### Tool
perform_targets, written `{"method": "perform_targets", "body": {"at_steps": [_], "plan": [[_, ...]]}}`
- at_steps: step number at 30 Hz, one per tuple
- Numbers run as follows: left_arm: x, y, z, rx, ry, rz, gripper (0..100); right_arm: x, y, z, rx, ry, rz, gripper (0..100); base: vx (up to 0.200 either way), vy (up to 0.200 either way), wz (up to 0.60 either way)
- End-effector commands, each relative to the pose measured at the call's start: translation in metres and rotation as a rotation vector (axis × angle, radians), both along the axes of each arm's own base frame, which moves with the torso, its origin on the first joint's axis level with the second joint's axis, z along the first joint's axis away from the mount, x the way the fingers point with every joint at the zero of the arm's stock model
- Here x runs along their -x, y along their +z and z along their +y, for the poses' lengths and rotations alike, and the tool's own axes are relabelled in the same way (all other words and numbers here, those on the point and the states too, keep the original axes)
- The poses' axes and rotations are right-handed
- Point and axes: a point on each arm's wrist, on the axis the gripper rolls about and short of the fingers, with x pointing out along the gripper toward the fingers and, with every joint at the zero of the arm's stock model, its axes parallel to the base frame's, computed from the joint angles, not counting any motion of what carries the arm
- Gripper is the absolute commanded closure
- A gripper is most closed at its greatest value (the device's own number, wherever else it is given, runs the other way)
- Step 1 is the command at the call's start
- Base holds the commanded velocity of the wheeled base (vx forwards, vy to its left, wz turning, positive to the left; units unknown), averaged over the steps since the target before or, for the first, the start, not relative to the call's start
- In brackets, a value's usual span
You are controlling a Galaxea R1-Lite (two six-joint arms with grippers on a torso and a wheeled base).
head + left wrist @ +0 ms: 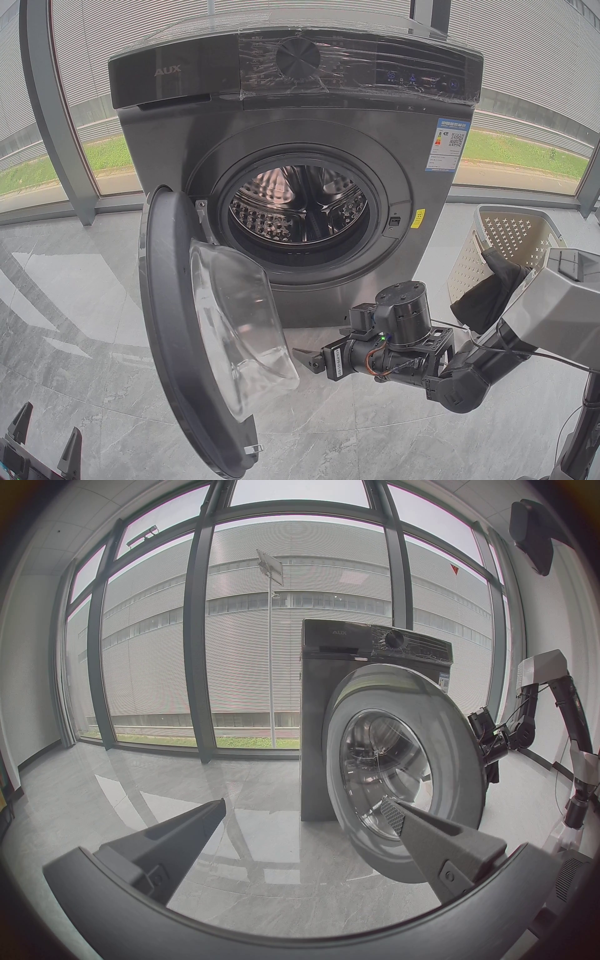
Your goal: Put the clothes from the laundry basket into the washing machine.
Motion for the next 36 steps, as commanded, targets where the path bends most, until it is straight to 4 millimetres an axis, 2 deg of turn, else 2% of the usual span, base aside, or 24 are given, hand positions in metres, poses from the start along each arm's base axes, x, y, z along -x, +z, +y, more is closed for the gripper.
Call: {"method": "perform_targets", "body": {"at_steps": [1,4,9,15,19,20,23,28,36], "plan": [[0.0,-0.005,0.0,0.0,0.0,0.0,0,0.0,0.0,0.001,-0.013,0.018,-0.001,0,0.0,0.0,0.0],[0.0,-0.005,0.0,0.0,0.0,0.0,0,-0.006,0.005,0.004,-0.045,0.042,-0.022,0,0.0,0.0,0.0],[0.0,-0.005,0.0,0.0,0.0,0.001,0,-0.025,0.002,0.015,-0.055,0.035,-0.04,0,0.0,0.0,0.0],[0.0,-0.005,0.0,0.0,0.0,0.0,0,-0.038,-0.013,0.031,-0.029,0.038,-0.016,0,-0.067,0.0,0.0],[0.0,-0.005,0.0,0.0,0.0,0.0,0,-0.033,-0.02,0.044,-0.031,0.066,-0.016,0,0.0,0.0,0.0],[0.0,-0.005,0.0,0.0,0.0,0.0,0,-0.024,-0.017,0.054,-0.042,0.095,-0.016,0,0.0,0.0,0.0],[0.0,-0.005,0.0,0.0,0.0,0.0,0,-0.017,-0.014,0.065,-0.055,0.126,-0.028,0,0.0,0.0,0.0],[0.0,-0.005,0.0,0.0,0.0,0.0,0,-0.025,-0.013,0.067,-0.071,0.111,-0.045,0,0.0,0.0,0.0],[0.0,-0.005,0.0,0.0,0.0,0.0,0,-0.027,-0.013,0.068,-0.086,0.112,-0.061,0,0.0,0.0,0.0]]}}
